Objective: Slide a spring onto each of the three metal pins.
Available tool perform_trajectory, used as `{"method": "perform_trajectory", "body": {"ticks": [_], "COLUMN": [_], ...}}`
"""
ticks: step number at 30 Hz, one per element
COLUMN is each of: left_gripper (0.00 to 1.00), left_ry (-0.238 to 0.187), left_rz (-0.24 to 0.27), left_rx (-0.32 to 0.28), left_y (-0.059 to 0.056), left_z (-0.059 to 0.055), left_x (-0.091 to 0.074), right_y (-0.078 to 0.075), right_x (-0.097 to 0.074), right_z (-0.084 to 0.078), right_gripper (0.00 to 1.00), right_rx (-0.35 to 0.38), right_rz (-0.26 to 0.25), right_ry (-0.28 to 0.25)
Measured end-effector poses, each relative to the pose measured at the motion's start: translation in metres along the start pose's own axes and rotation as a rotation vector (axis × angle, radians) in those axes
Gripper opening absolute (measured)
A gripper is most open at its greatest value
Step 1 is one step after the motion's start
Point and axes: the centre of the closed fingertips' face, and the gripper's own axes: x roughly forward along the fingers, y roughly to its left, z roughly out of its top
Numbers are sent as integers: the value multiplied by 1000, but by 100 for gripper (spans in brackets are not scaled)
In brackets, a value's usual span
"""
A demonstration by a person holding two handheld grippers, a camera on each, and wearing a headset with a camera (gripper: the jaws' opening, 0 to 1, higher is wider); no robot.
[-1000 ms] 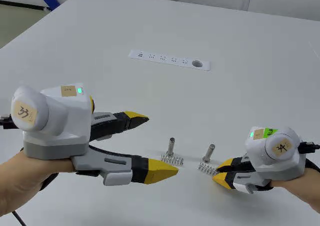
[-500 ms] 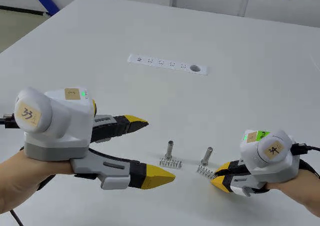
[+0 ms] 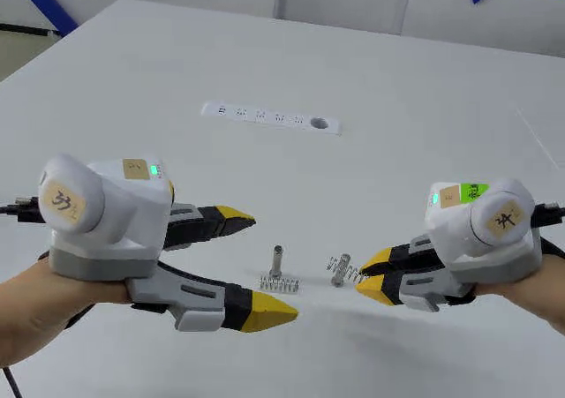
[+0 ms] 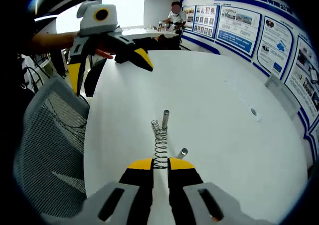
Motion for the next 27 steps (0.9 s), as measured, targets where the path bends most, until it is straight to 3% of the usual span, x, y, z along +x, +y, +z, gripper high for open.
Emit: {"method": "perform_trajectory", "body": {"ticks": [4,11,16,23,27], "left_gripper": [73,69,67,49,47], "left_ry": [-23,-25,-33,-6,28], "left_rz": [-21,-44,-65,-109,-124], "left_rx": [20,51,57,91,104], "left_y": [-5,-12,-19,-31,-36], "left_z": [13,22,27,20,12], "left_x": [5,15,23,32,36], "right_y": [2,10,23,40,45], "right_x": [-17,-38,-41,-41,-40], "right_z": [15,26,26,36,38], "right_gripper": [11,11,11,11,11], "right_rx": [-4,-55,-90,-125,-163], "right_rz": [-10,-17,3,45,44], "right_ry": [-34,-43,-27,-49,-46]}}
